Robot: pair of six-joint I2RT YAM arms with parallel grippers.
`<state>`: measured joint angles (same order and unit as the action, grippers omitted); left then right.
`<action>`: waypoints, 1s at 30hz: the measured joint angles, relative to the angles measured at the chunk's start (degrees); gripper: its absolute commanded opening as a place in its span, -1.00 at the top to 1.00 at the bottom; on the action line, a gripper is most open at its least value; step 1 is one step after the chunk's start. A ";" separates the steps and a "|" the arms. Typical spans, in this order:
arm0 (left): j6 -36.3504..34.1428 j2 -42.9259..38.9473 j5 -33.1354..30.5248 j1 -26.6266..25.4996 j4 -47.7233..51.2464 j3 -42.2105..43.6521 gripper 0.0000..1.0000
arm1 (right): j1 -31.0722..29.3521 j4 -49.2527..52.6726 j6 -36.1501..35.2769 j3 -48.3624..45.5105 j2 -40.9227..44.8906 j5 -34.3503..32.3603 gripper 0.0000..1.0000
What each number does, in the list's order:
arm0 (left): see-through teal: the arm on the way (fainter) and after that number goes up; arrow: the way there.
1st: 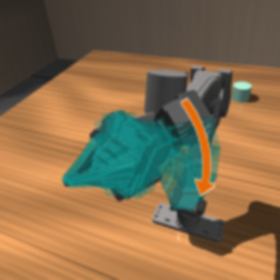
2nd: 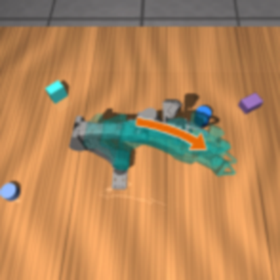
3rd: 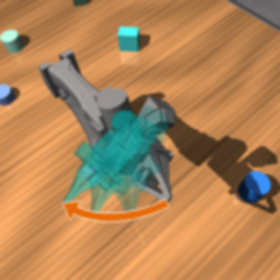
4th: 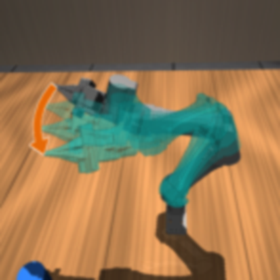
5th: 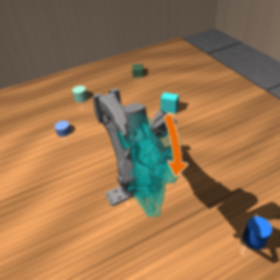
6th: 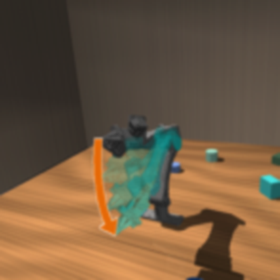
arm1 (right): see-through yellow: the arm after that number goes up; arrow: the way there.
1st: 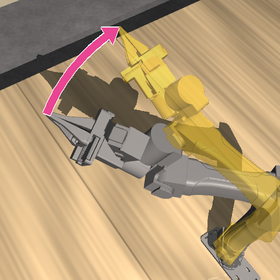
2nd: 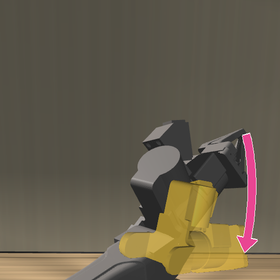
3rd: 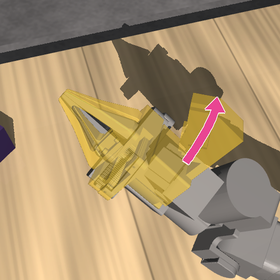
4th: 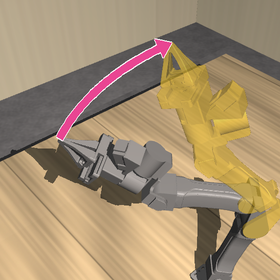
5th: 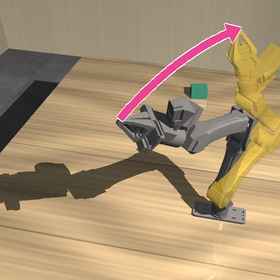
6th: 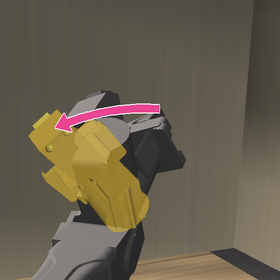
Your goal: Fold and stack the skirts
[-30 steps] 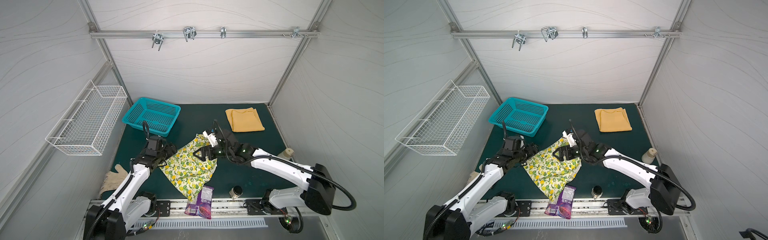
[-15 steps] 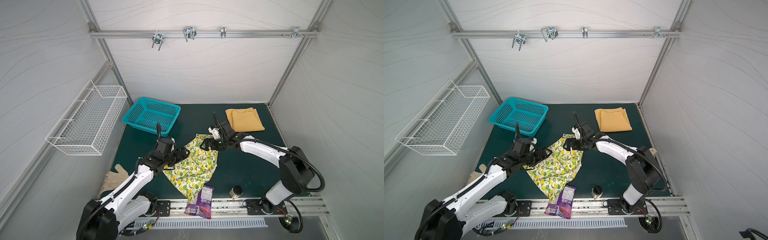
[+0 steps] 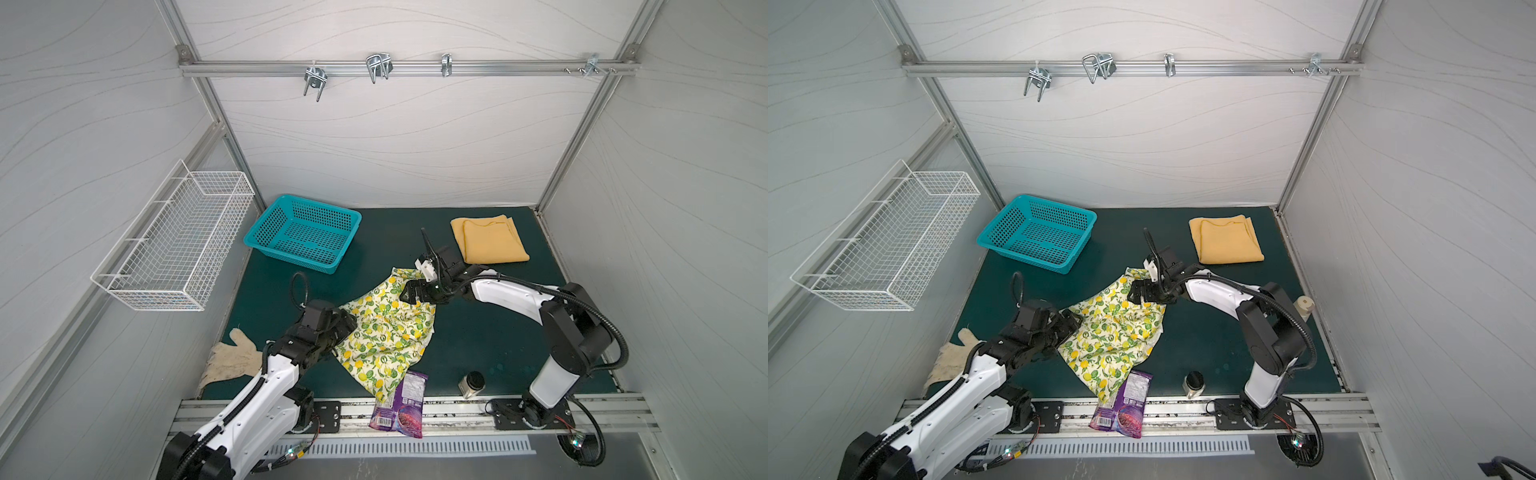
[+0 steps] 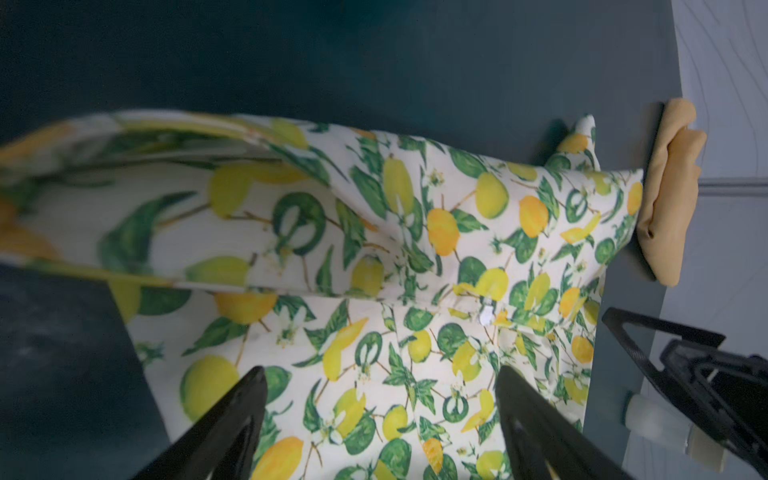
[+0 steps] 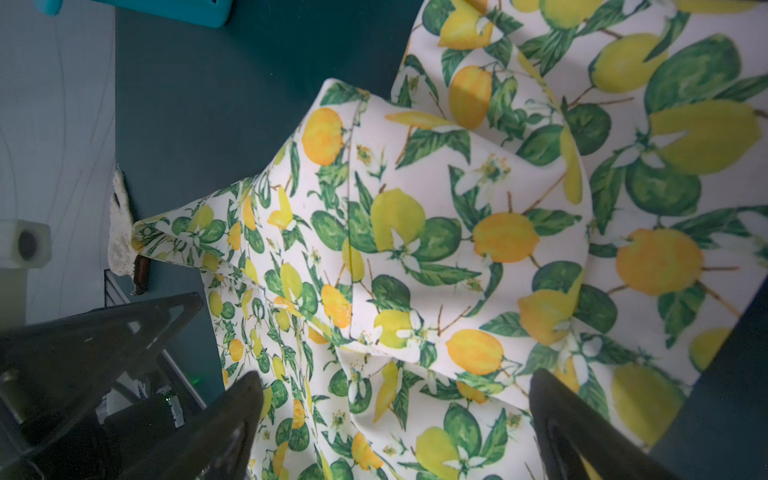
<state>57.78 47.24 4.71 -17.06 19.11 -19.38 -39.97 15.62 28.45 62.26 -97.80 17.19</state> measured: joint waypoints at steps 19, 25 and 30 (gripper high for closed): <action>3.19 15.76 0.00 6.01 -10.82 -3.02 -0.68 | 0.00 -4.31 0.42 -1.97 0.02 2.58 -0.98; 3.26 19.37 -0.31 7.06 -11.89 -4.52 -0.28 | 0.00 -5.88 0.70 -3.06 0.02 3.48 -0.98; 2.29 22.60 -0.79 7.67 -11.67 -6.43 0.45 | 0.00 -6.62 1.33 -4.39 0.02 4.20 -0.98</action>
<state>60.07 69.84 3.92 -9.39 7.44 -25.80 -39.97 8.99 29.78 57.87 -97.78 21.39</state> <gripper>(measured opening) 0.382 0.990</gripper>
